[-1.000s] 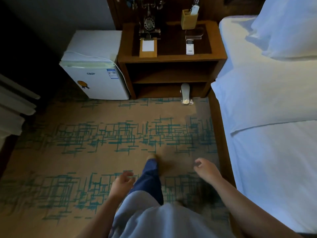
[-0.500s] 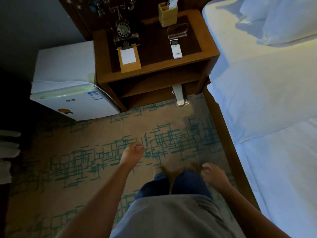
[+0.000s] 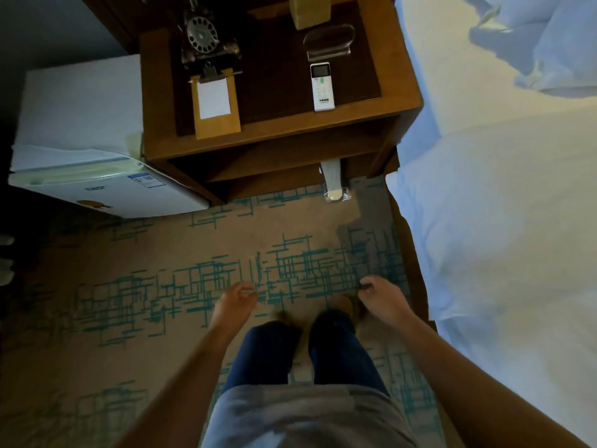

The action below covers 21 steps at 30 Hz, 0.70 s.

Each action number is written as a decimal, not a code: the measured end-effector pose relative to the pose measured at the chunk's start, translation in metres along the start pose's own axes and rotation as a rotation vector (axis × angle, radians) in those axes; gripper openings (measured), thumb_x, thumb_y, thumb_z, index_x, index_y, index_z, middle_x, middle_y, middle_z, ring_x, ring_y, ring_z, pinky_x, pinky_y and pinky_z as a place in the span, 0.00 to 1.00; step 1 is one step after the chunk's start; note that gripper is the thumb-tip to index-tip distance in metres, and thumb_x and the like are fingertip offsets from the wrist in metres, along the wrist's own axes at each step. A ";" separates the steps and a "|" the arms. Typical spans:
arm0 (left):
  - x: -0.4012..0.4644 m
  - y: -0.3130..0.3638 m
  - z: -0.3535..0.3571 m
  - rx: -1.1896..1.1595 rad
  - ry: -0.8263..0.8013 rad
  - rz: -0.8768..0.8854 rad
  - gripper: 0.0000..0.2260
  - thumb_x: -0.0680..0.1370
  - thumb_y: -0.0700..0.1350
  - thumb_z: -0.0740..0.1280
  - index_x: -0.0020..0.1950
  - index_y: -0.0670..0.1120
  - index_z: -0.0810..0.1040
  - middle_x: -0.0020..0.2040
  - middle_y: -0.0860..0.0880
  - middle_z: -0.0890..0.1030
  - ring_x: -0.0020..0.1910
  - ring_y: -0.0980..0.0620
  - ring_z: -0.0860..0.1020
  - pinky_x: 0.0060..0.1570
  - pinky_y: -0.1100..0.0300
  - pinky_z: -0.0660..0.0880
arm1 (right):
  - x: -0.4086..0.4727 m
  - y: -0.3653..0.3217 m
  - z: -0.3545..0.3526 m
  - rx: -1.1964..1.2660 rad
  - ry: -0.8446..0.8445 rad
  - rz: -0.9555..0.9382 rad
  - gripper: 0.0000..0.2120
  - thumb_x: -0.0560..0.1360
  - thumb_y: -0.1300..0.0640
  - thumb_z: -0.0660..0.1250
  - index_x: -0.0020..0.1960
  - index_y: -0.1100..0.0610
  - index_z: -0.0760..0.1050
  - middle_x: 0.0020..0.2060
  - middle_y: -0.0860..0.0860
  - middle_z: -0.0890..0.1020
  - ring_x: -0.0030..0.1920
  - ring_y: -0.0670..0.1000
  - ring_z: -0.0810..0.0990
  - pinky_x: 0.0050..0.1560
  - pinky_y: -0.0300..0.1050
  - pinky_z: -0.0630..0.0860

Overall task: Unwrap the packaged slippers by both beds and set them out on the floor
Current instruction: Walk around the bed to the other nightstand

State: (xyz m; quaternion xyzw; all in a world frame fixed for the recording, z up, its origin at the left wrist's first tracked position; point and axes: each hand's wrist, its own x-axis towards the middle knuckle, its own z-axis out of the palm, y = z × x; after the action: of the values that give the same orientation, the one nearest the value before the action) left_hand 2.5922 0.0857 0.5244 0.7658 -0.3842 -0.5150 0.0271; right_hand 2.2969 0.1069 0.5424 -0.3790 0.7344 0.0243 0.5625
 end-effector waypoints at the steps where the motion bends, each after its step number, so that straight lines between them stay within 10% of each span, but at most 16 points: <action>1: 0.009 0.000 0.006 -0.008 -0.011 -0.016 0.05 0.67 0.51 0.65 0.41 0.57 0.77 0.47 0.44 0.84 0.45 0.44 0.82 0.54 0.47 0.78 | 0.013 -0.006 -0.009 -0.011 -0.007 -0.015 0.19 0.77 0.54 0.60 0.67 0.55 0.69 0.60 0.55 0.77 0.52 0.54 0.77 0.54 0.48 0.73; 6: 0.066 0.023 0.043 -0.048 -0.038 0.014 0.05 0.75 0.38 0.64 0.45 0.48 0.75 0.41 0.43 0.81 0.34 0.55 0.79 0.39 0.61 0.76 | 0.093 -0.022 -0.029 -0.006 0.006 -0.033 0.20 0.78 0.53 0.59 0.69 0.54 0.67 0.61 0.55 0.76 0.47 0.52 0.78 0.45 0.44 0.72; 10: 0.153 0.030 0.076 -0.042 -0.064 0.055 0.06 0.69 0.47 0.63 0.45 0.55 0.75 0.40 0.51 0.81 0.40 0.52 0.80 0.46 0.54 0.75 | 0.179 -0.013 -0.013 0.044 0.024 -0.016 0.20 0.78 0.54 0.58 0.69 0.54 0.66 0.59 0.55 0.77 0.36 0.48 0.75 0.36 0.42 0.71; 21: 0.400 0.003 0.193 0.015 0.019 0.230 0.10 0.72 0.43 0.66 0.52 0.49 0.77 0.40 0.48 0.79 0.43 0.45 0.80 0.47 0.56 0.77 | 0.424 0.052 0.068 0.025 0.126 -0.035 0.20 0.78 0.56 0.60 0.69 0.58 0.67 0.64 0.58 0.75 0.62 0.56 0.75 0.58 0.47 0.71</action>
State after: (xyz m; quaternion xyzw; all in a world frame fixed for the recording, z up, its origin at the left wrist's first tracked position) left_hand 2.5042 -0.0945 0.1281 0.7215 -0.4732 -0.4985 0.0840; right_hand 2.2878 -0.0492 0.1391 -0.3853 0.7620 -0.0188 0.5202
